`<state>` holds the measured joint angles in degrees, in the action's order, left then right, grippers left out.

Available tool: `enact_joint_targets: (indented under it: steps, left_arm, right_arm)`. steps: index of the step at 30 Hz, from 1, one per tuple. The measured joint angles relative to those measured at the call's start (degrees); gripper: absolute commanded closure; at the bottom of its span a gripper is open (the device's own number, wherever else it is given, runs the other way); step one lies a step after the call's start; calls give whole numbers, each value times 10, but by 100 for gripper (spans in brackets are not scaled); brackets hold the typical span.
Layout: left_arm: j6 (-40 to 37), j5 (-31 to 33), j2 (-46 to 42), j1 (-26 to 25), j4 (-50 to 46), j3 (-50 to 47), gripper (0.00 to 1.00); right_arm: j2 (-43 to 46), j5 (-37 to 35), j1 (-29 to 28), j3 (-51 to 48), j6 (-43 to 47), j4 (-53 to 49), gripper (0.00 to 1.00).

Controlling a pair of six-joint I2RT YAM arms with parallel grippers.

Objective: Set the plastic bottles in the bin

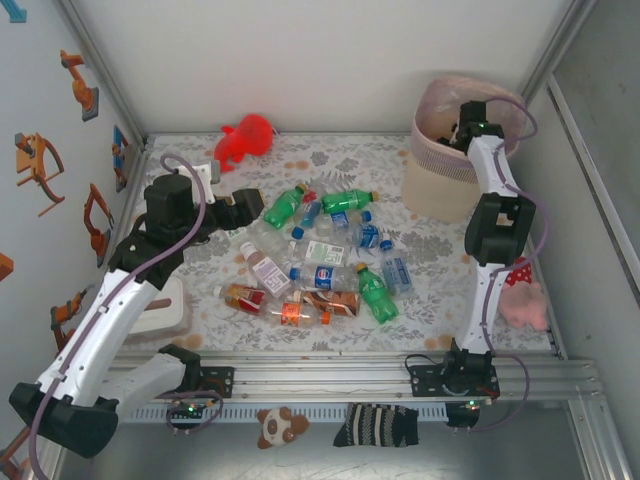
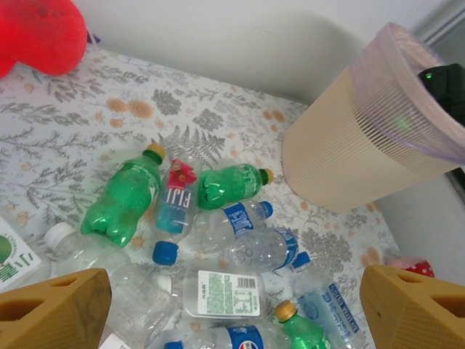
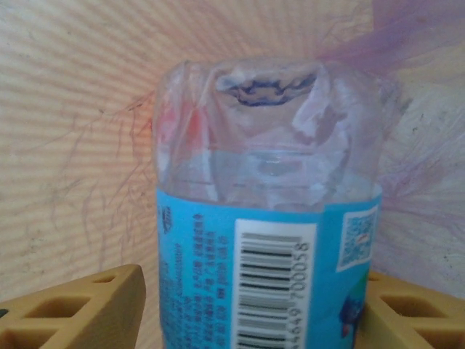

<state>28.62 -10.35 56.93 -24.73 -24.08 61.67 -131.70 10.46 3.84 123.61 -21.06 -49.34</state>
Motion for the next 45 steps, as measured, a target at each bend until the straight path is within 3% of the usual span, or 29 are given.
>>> enact_joint_targets:
  steps: [7,27,36,45]
  left_arm:
    - [7,14,13,2,-22,0,11]
    - [133,69,21,27,-123,-54,11]
    - [271,139,21,27,-202,-76,16]
    - [421,162,22,27,-260,-125,19]
  right_arm:
    - [21,-9,0,0,1,-16,24]
    - [168,-11,0,63,11,-60,23]
    - [250,-7,0,52,11,-68,23]
    - [347,2,-9,-10,7,-55,24]
